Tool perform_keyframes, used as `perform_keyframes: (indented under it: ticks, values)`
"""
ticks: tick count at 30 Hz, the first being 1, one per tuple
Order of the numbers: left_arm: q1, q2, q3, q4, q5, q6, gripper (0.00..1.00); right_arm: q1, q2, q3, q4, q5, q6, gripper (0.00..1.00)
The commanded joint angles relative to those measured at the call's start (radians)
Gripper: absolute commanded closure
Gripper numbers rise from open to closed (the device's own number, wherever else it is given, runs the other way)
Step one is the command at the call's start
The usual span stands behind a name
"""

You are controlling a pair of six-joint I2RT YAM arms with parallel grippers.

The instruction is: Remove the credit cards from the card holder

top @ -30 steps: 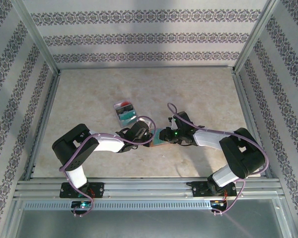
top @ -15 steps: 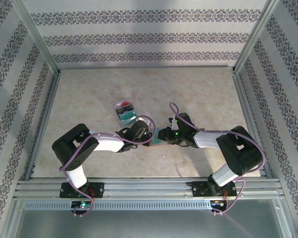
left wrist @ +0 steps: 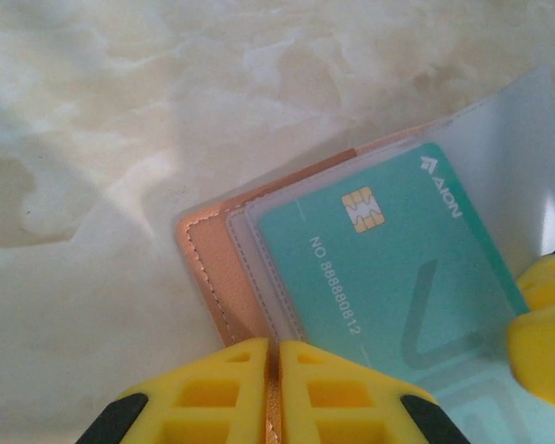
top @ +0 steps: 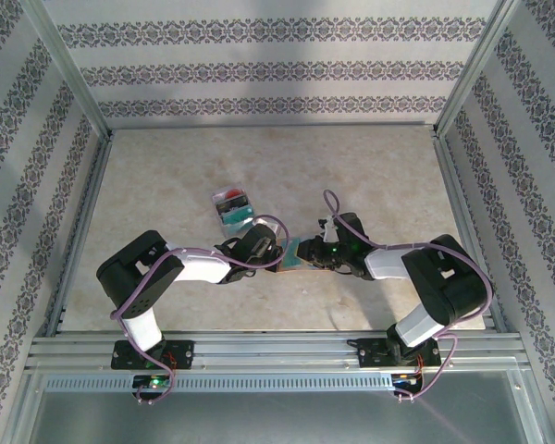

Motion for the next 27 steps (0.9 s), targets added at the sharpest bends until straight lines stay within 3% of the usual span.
perform_keyframes:
  ticks: [1, 18, 27]
  values:
    - [-0.006, 0.012, 0.011, -0.064, 0.026, 0.002, 0.87, -0.017, -0.039, -0.015, 0.099, -0.051, 0.013, 0.79]
    - [-0.006, 0.013, 0.015, -0.074, 0.023, 0.003, 0.87, -0.077, -0.052, -0.063, 0.121, -0.068, 0.026, 0.76]
    - [-0.006, 0.013, 0.018, -0.081, 0.019, 0.005, 0.87, -0.091, -0.046, -0.064, 0.141, -0.096, 0.032, 0.81]
